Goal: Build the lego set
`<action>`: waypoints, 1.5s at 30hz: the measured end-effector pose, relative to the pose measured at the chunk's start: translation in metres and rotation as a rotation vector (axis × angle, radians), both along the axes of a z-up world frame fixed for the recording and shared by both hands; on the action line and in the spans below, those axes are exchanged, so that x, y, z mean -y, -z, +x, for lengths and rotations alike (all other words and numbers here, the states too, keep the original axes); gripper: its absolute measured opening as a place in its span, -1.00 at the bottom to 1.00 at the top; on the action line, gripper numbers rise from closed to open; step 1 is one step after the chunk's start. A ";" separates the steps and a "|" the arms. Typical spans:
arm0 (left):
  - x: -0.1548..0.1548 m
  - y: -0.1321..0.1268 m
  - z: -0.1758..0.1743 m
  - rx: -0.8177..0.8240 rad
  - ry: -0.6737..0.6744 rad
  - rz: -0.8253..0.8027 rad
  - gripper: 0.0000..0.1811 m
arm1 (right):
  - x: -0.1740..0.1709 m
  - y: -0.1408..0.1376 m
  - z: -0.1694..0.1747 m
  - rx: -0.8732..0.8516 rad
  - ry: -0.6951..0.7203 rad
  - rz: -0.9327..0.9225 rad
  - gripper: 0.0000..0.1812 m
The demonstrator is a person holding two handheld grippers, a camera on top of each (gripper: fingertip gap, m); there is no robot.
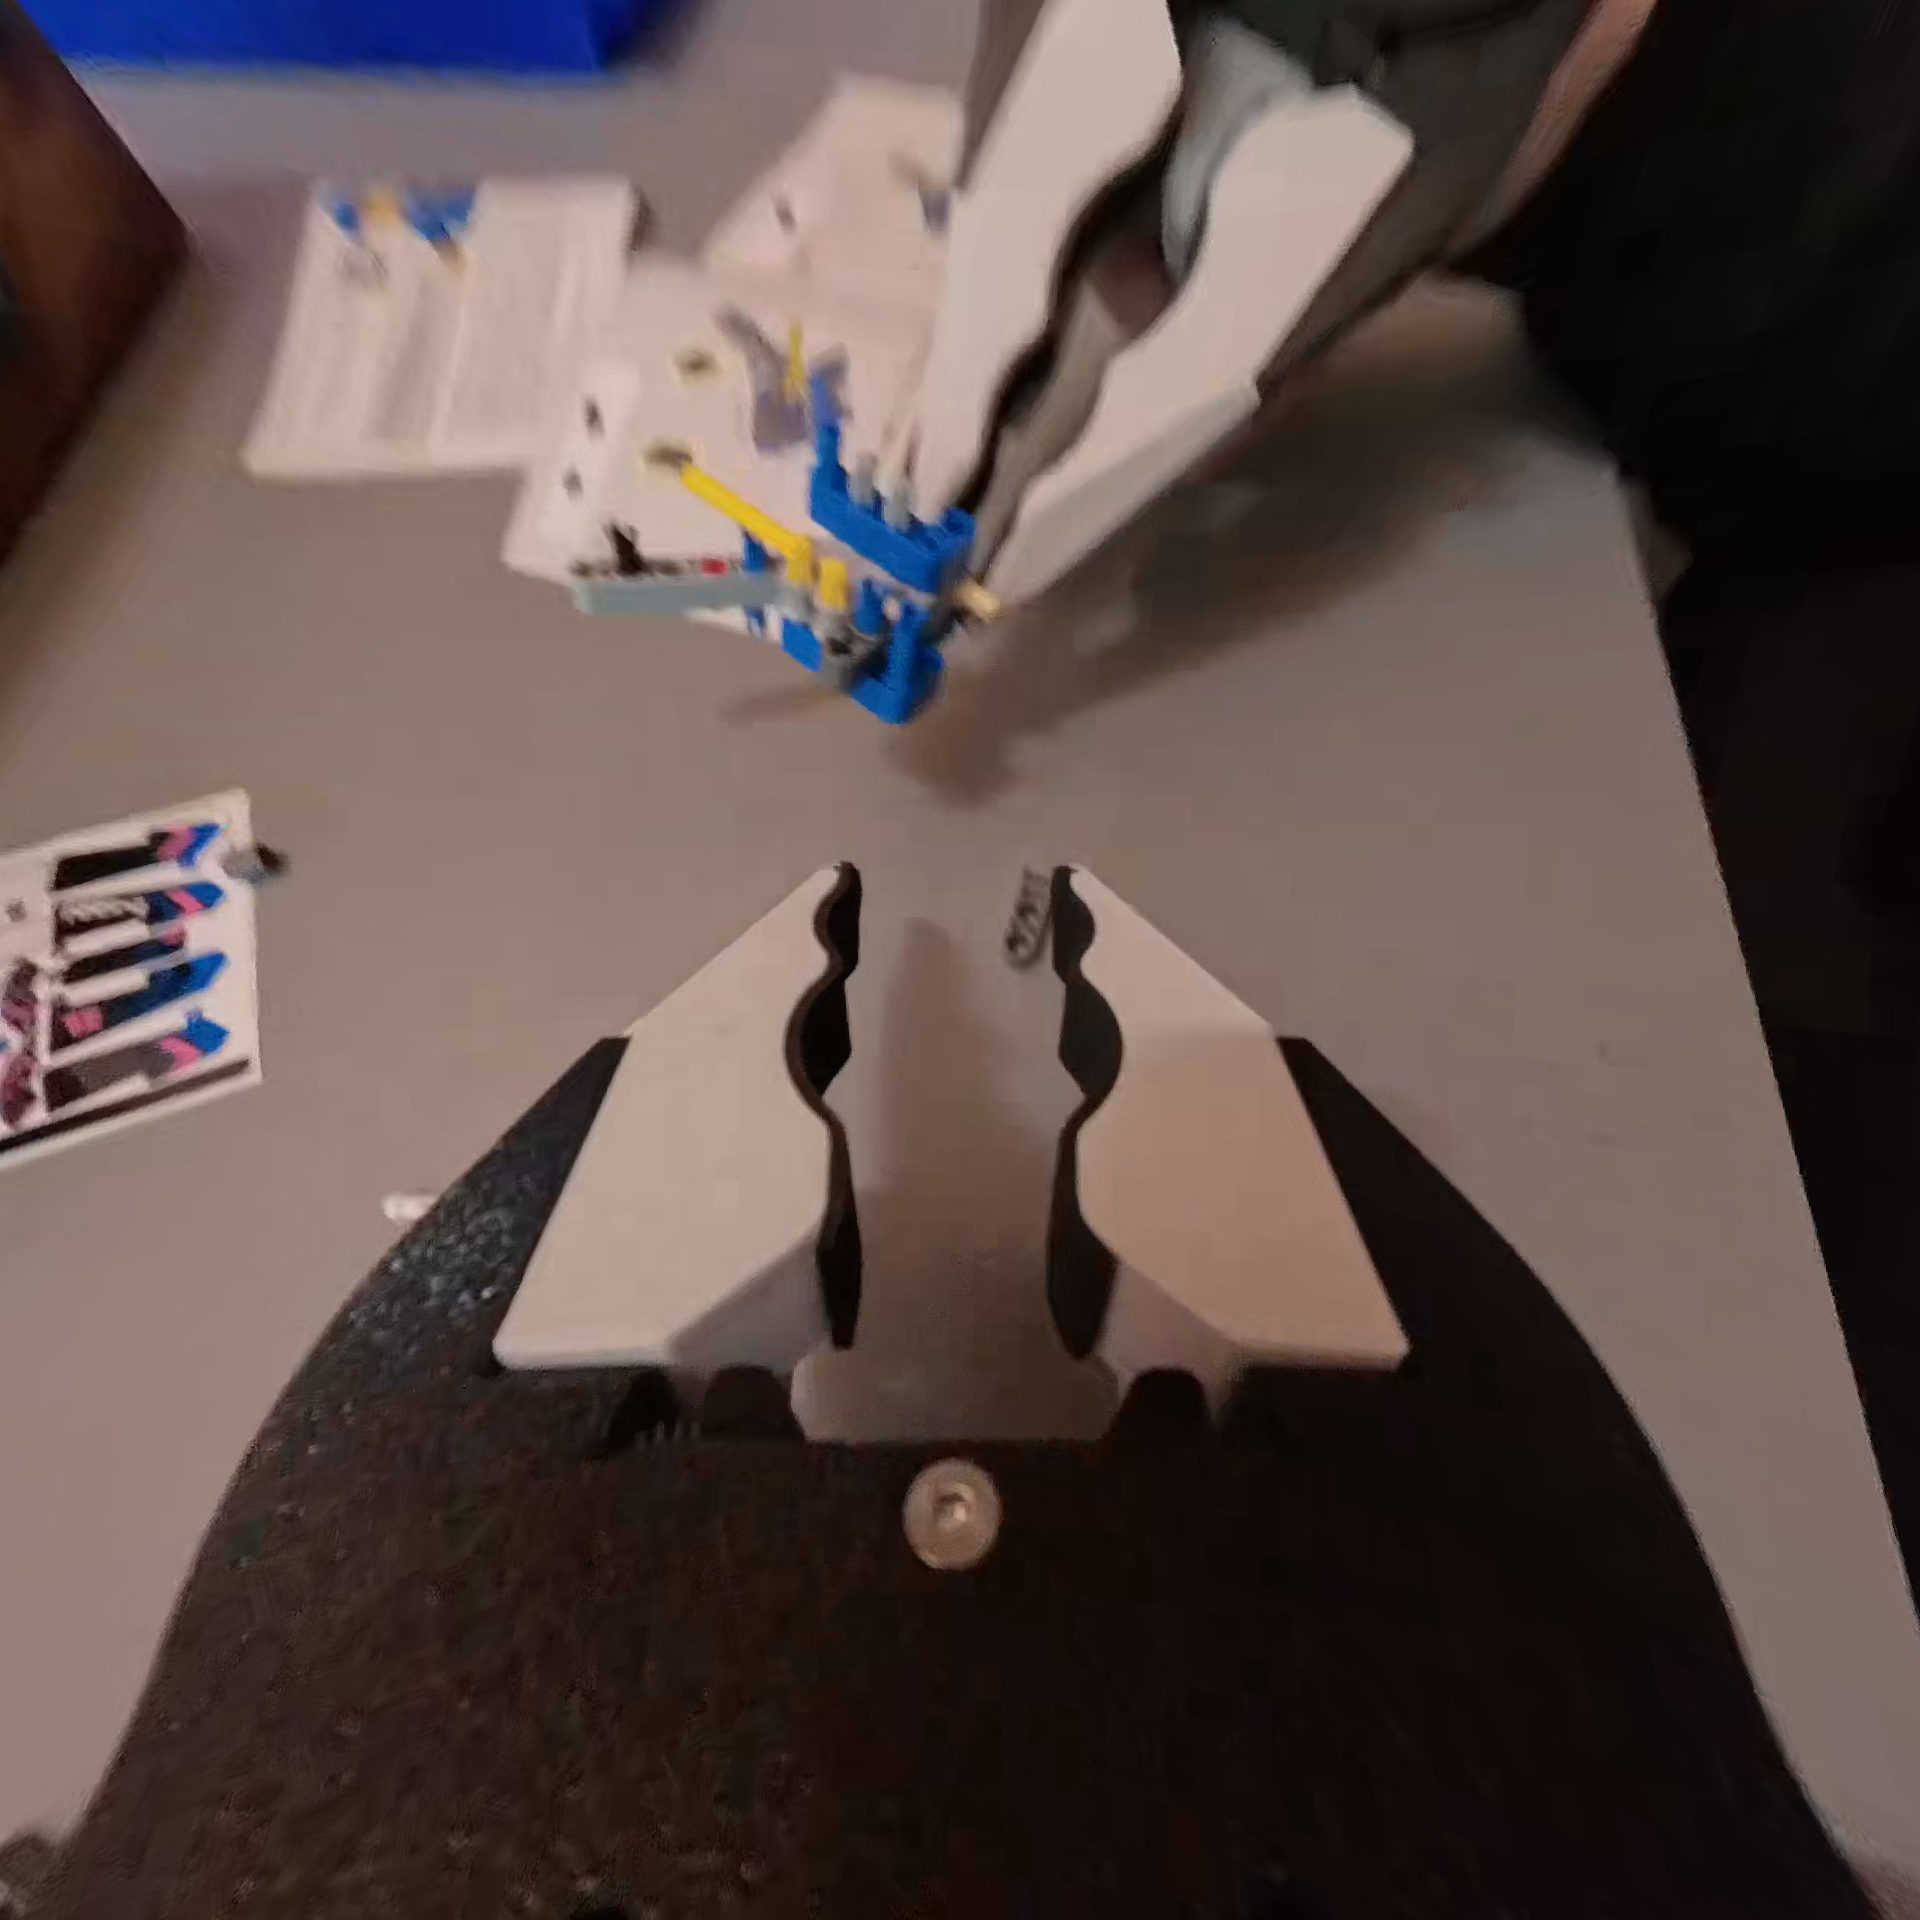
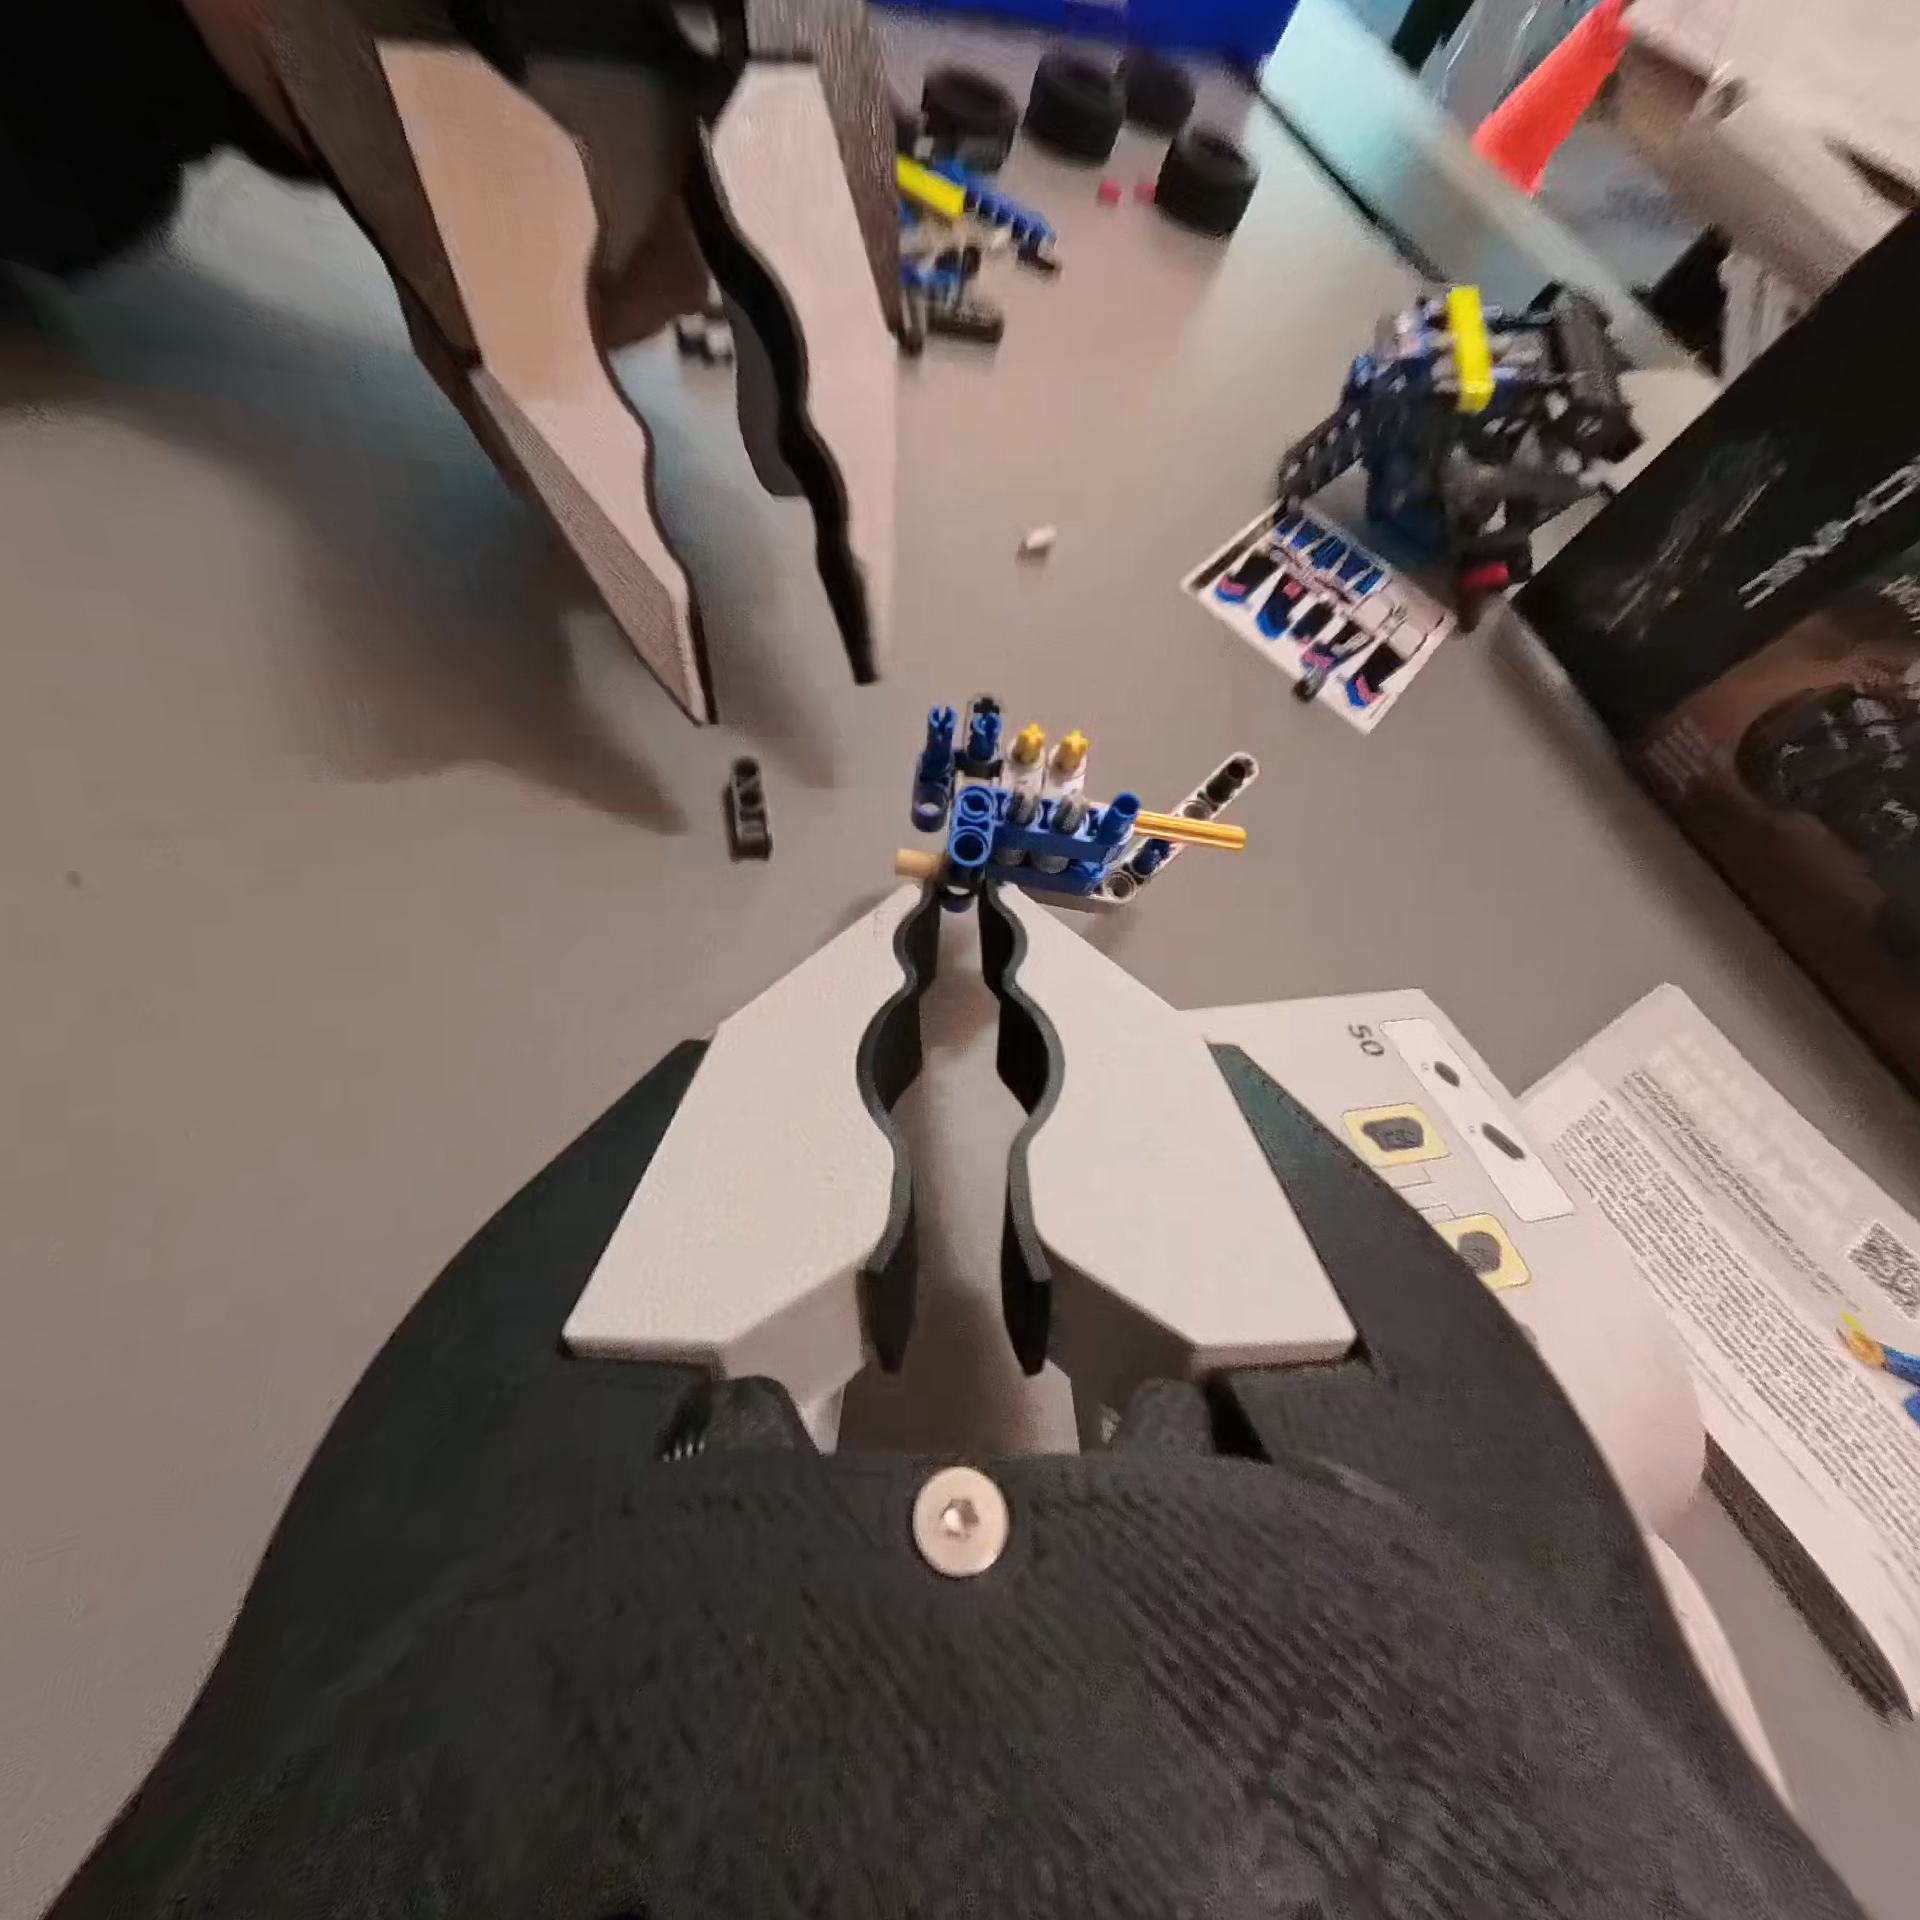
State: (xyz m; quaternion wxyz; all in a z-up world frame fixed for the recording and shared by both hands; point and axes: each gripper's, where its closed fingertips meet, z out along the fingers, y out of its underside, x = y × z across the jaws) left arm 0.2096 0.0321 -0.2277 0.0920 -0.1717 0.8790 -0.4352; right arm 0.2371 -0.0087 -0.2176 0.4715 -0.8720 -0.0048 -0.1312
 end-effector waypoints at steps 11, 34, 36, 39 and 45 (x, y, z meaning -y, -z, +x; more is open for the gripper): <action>0.008 0.027 -0.012 -0.041 0.004 0.213 -0.96 | -0.012 0.011 -0.014 -0.086 -0.099 -0.033 -0.90; 0.026 -0.096 -0.041 -0.067 0.000 -0.852 -0.95 | -0.029 -0.084 -0.068 -0.234 -0.106 0.635 -0.89; 0.024 -0.096 -0.039 -0.060 -0.024 -0.857 -0.95 | -0.030 -0.084 -0.066 -0.201 -0.084 0.630 -0.88; 0.022 -0.102 -0.034 -0.074 -0.075 -0.968 -0.95 | -0.032 -0.091 -0.060 -0.151 -0.010 0.681 -0.88; 0.018 -0.111 -0.025 -0.039 -0.174 -1.123 -0.96 | -0.031 -0.099 -0.053 -0.160 0.122 0.801 -0.94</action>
